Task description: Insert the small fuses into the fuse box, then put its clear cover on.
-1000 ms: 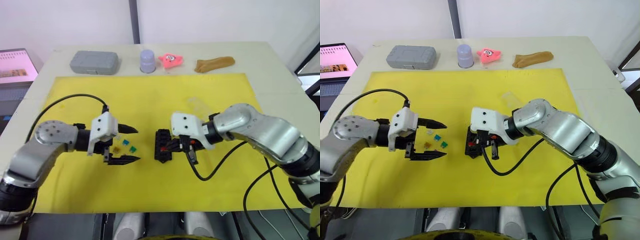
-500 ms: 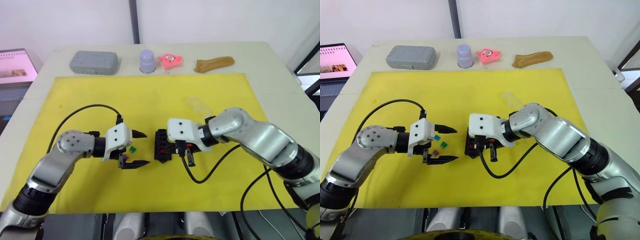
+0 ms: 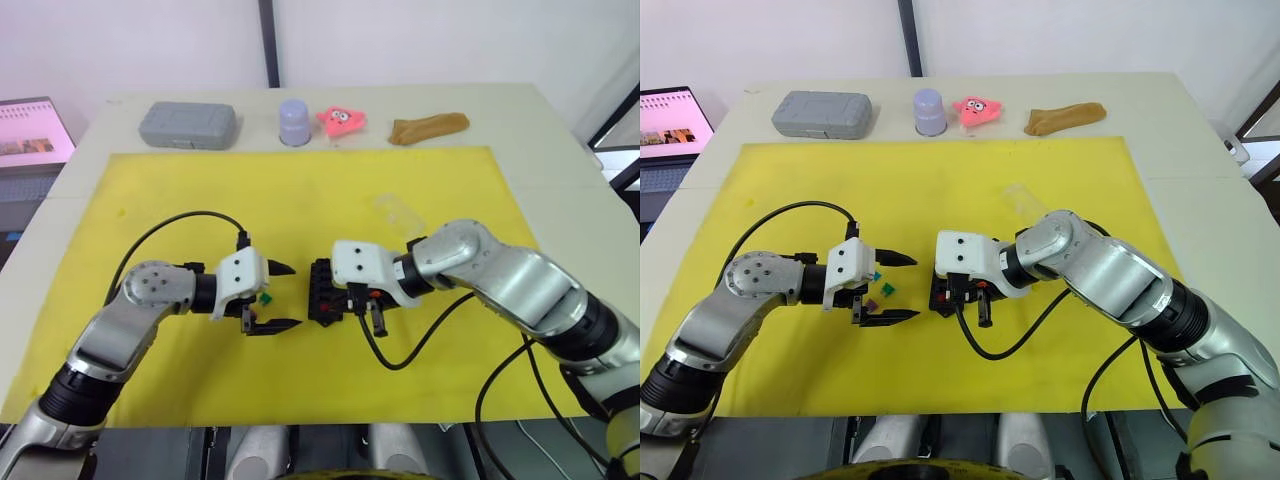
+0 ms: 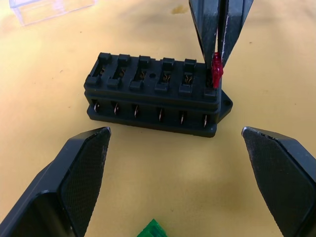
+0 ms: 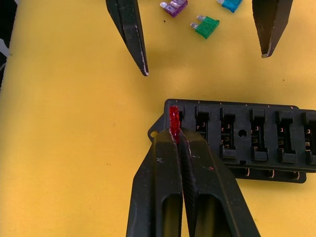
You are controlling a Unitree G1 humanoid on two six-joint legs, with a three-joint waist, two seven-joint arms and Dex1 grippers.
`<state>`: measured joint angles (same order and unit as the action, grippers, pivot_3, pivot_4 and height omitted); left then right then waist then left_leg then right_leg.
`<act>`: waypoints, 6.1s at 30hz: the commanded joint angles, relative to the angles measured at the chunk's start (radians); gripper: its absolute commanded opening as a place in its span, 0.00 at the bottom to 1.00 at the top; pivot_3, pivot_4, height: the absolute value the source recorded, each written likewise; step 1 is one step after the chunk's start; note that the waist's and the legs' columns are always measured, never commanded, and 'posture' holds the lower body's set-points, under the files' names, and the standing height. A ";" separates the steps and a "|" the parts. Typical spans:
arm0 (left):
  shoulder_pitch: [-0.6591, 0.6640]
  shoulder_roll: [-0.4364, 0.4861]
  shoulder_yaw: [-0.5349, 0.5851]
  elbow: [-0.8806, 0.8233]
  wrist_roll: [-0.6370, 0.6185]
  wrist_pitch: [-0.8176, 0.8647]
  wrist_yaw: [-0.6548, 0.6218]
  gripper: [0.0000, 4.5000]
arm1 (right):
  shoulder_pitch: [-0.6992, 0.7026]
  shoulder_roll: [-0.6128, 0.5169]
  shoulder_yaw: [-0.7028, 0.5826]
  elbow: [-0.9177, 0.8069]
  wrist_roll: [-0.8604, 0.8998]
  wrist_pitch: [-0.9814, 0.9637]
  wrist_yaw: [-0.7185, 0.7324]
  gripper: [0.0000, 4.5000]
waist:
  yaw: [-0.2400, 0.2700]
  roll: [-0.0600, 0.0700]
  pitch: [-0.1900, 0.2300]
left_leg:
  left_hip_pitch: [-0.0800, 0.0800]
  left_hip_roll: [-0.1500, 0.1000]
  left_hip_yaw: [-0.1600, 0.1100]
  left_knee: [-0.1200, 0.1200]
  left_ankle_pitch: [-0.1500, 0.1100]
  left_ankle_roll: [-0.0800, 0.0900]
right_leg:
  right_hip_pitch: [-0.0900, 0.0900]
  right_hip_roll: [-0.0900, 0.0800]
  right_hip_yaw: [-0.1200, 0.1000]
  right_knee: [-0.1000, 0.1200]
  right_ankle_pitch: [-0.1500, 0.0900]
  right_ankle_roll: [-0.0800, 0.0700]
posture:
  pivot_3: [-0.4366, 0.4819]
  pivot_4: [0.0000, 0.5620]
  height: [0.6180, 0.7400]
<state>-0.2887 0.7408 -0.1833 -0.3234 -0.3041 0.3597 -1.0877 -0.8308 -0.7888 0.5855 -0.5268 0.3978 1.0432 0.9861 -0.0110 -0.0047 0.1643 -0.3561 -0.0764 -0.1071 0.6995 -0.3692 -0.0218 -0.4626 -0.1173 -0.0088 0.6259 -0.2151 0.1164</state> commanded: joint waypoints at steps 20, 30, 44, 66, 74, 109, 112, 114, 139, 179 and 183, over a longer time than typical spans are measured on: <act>-0.016 -0.024 -0.001 -0.024 0.013 -0.016 0.008 1.00 | 0.005 0.009 0.052 -0.029 -0.070 0.054 -0.033 0.00 | 0.000 0.000 0.000 | 0.001 0.000 0.000 0.000 0.000 0.000 | 0.001 0.000 0.000 0.000 0.000 0.000 | 0.48 0.27 1.00; -0.019 -0.037 0.000 -0.021 0.019 -0.015 0.014 1.00 | -0.047 0.041 -0.005 -0.045 -0.014 0.141 -0.011 0.00 | 0.000 0.000 0.000 | 0.001 0.000 0.000 0.000 0.000 0.000 | 0.001 0.000 0.000 0.000 0.000 0.000 | 0.48 0.27 1.00; -0.025 -0.055 -0.003 -0.014 0.029 -0.016 0.018 1.00 | -0.104 0.047 -0.007 -0.048 0.024 0.211 -0.025 0.00 | 0.000 0.000 0.000 | 0.000 0.000 0.000 0.000 0.000 0.000 | 0.000 0.000 0.000 0.000 0.000 0.000 | 0.48 0.27 1.00; -0.028 -0.062 -0.004 -0.018 0.028 -0.009 0.023 1.00 | -0.047 0.013 0.089 -0.064 -0.051 0.124 -0.072 0.00 | 0.000 0.000 0.000 | 0.001 0.000 0.000 0.000 0.000 0.000 | 0.001 0.000 0.000 0.000 0.000 0.000 | 0.48 0.27 1.00; -0.026 -0.064 -0.001 -0.020 0.027 -0.005 0.026 1.00 | -0.035 0.000 0.083 -0.069 -0.093 0.049 -0.056 0.00 | -0.001 0.000 0.000 | 0.001 0.000 0.000 0.000 0.000 0.000 | 0.000 0.000 0.000 0.001 0.000 0.000 | 0.48 0.27 1.00; -0.007 -0.032 0.030 -0.006 0.020 -0.005 0.022 1.00 | 0.233 0.064 -0.211 0.008 -0.031 -0.336 0.016 0.01 | 0.000 0.000 0.000 | 0.001 0.000 0.000 0.000 0.000 0.000 | 0.001 0.000 0.000 0.001 0.000 0.000 | 0.48 0.27 1.00; -0.009 -0.031 0.031 -0.006 0.020 -0.004 0.023 1.00 | 0.246 0.073 -0.209 0.024 -0.043 -0.347 0.007 0.01 | 0.000 0.000 0.000 | 0.001 0.000 0.000 0.000 0.000 0.000 | 0.001 0.000 0.000 0.000 0.000 0.000 | 0.48 0.27 1.00; -0.010 -0.031 0.031 -0.002 0.022 -0.007 0.023 1.00 | 0.249 0.082 -0.203 0.044 -0.056 -0.352 -0.002 0.01 | 0.000 0.000 0.000 | 0.001 0.000 0.000 0.000 0.000 0.000 | 0.001 0.000 0.000 0.000 0.000 0.000 | 0.48 0.27 1.00; -0.012 -0.024 0.038 -0.010 0.018 0.002 0.032 1.00 | 0.344 0.077 -0.136 0.159 -0.208 -0.457 -0.005 0.01 | 0.001 -0.001 -0.001 | 0.003 0.000 0.000 0.000 0.000 0.000 | 0.003 0.000 0.000 0.000 0.000 0.000 | 0.48 0.27 1.00; 0.309 0.419 0.677 0.137 -0.230 0.240 -0.236 1.00 | 0.332 -0.329 -0.592 0.160 0.049 -0.414 0.266 0.99 | 0.000 0.001 0.001 | 0.001 0.001 0.001 -0.001 0.000 0.001 | 0.001 0.001 0.000 -0.001 0.000 0.000 | 0.48 0.27 1.00; 0.402 0.440 0.757 0.238 -0.178 0.177 -0.276 1.00 | 0.398 -0.401 -0.639 0.243 0.008 -0.497 0.306 0.99 | 0.002 0.001 0.001 | 0.002 0.001 0.001 -0.001 -0.001 0.002 | 0.003 0.001 0.000 -0.002 0.000 0.000 | 0.48 0.27 1.00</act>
<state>0.0983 1.1579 0.5141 -0.1106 -0.5025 0.5716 -1.3423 -0.4419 -1.1599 0.0035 -0.3082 0.4258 0.5879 1.2730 -0.0090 -0.0035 0.1652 -0.3547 -0.0757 -0.1053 0.6987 -0.3702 -0.0200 -0.4601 -0.1168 -0.0091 0.6241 -0.2152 0.1164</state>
